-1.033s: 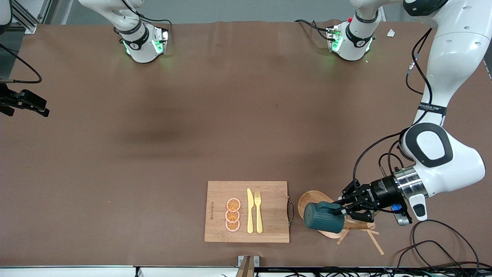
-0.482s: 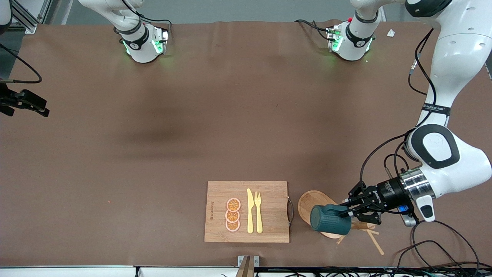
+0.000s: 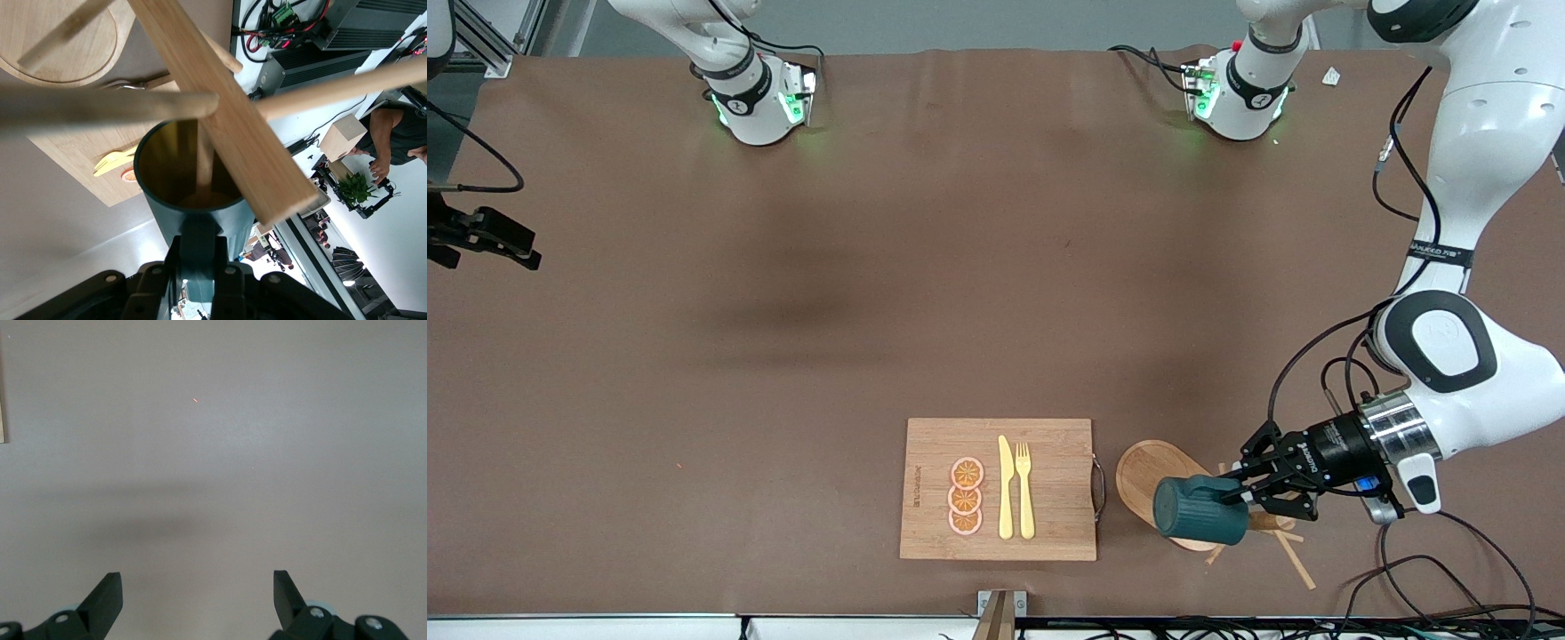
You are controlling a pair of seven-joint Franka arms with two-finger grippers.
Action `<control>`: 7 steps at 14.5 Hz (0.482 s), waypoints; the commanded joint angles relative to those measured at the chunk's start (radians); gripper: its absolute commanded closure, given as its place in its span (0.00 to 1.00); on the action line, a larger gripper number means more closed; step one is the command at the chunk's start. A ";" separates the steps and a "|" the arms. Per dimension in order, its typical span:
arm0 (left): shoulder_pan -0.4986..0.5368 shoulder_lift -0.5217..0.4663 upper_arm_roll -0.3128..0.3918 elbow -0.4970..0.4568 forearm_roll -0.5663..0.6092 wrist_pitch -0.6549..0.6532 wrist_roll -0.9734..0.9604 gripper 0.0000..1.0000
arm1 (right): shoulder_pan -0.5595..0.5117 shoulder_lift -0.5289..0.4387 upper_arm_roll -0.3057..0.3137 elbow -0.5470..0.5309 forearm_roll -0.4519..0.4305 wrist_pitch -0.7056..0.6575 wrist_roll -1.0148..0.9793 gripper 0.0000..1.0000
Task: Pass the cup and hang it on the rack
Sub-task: 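Lower the mug handle onto a rack peg with the left gripper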
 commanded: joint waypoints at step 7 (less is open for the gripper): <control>0.027 0.008 -0.010 -0.006 -0.026 0.002 0.018 0.96 | -0.013 -0.026 0.009 -0.019 0.001 0.005 -0.014 0.00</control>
